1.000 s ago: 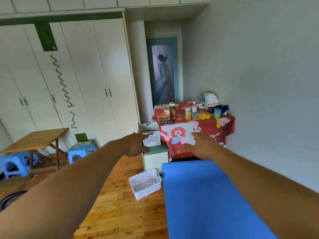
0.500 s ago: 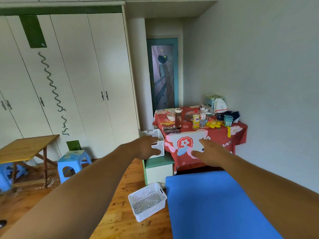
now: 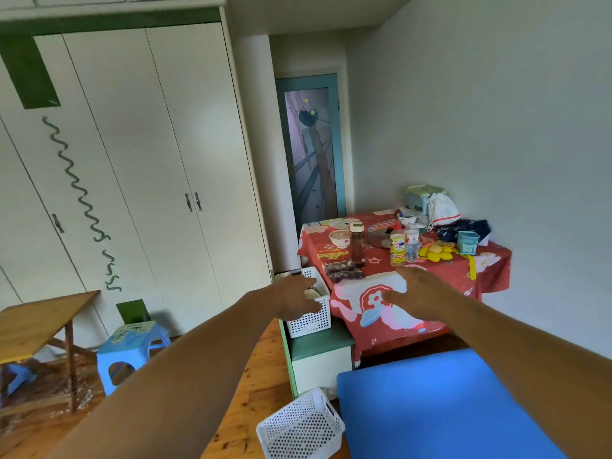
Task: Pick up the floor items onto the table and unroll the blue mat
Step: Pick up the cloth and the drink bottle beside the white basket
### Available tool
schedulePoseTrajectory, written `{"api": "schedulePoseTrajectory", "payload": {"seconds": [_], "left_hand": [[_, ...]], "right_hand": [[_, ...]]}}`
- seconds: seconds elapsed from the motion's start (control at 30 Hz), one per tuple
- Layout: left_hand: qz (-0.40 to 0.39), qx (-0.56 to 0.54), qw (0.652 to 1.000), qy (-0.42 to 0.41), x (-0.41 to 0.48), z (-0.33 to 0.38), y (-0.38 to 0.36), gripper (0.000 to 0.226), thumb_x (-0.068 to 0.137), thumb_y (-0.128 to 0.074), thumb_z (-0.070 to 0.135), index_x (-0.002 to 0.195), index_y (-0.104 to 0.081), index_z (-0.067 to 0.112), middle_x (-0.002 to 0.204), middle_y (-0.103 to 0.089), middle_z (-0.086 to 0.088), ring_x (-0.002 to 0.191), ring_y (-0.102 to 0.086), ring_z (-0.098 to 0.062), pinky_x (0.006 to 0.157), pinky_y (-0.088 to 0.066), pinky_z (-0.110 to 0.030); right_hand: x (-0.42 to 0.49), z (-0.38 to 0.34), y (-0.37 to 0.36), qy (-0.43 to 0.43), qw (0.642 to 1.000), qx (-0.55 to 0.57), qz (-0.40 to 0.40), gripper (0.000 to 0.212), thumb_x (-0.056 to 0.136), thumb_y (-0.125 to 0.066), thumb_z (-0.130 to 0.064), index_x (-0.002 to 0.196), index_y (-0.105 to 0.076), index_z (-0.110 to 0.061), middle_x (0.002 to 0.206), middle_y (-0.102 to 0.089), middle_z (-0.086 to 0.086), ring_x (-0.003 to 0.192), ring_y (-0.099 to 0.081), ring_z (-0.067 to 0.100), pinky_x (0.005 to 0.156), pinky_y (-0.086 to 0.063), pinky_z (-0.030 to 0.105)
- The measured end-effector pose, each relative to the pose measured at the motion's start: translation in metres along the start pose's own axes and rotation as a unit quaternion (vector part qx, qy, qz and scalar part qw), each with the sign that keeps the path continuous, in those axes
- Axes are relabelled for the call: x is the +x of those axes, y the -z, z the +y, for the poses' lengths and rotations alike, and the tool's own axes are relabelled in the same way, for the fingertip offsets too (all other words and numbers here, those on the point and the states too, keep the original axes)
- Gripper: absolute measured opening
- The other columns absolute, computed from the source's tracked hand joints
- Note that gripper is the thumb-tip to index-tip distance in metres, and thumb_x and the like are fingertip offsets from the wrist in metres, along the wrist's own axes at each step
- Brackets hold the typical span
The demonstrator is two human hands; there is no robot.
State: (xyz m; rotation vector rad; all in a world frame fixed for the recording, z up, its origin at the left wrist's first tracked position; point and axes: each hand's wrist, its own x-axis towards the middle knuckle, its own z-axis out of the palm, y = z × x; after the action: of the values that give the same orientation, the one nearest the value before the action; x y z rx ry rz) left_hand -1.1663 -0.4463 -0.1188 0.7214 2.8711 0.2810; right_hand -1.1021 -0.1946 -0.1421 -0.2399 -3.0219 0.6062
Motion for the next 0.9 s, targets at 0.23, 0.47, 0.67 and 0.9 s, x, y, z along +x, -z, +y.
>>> {"api": "schedulePoseTrajectory", "payload": {"seconds": [0.23, 0.47, 0.67, 0.9], "left_hand": [[-0.015, 0.015, 1.000, -0.014, 0.093, -0.002, 0.003, 0.049, 0.087, -0.055, 0.041, 0.132, -0.045, 0.024, 0.142, -0.046, -0.002, 0.124, -0.047, -0.022, 0.091, -0.033, -0.024], [-0.001, 0.005, 1.000, 0.018, 0.244, 0.007, -0.009, 0.063, 0.088, -0.052, 0.047, 0.142, -0.031, 0.024, 0.152, -0.032, -0.002, 0.138, -0.032, -0.025, 0.111, -0.027, -0.039], [-0.005, 0.020, 0.999, 0.037, 0.368, -0.010, -0.042, 0.070, 0.087, -0.051, 0.050, 0.146, -0.021, 0.026, 0.157, -0.018, -0.004, 0.144, -0.013, -0.028, 0.115, -0.017, -0.044], [0.011, 0.008, 0.998, 0.057, 0.462, -0.052, -0.089, 0.068, 0.084, -0.055, 0.049, 0.143, -0.028, 0.026, 0.150, -0.033, -0.006, 0.137, -0.031, -0.028, 0.110, -0.032, -0.046]], "right_hand": [[0.085, 0.018, -0.004, 0.002, 1.000, -0.008, -0.014, 0.083, 0.087, -0.046, -0.062, 0.150, -0.018, -0.017, 0.159, -0.017, 0.005, 0.143, -0.021, 0.027, 0.113, -0.026, 0.040], [0.225, 0.073, -0.002, -0.001, 1.000, 0.010, -0.014, 0.084, 0.085, -0.051, -0.061, 0.149, -0.020, -0.015, 0.157, -0.023, 0.007, 0.141, -0.027, 0.027, 0.111, -0.027, 0.040], [0.352, 0.113, -0.017, -0.008, 0.999, 0.033, 0.009, 0.087, 0.083, -0.056, -0.060, 0.149, -0.017, -0.018, 0.156, -0.024, 0.005, 0.140, -0.030, 0.029, 0.110, -0.030, 0.042], [0.445, 0.142, -0.060, 0.005, 0.999, 0.054, 0.004, 0.093, 0.079, -0.054, -0.066, 0.149, -0.017, -0.018, 0.156, -0.025, 0.006, 0.139, -0.031, 0.029, 0.109, -0.030, 0.043]]}}
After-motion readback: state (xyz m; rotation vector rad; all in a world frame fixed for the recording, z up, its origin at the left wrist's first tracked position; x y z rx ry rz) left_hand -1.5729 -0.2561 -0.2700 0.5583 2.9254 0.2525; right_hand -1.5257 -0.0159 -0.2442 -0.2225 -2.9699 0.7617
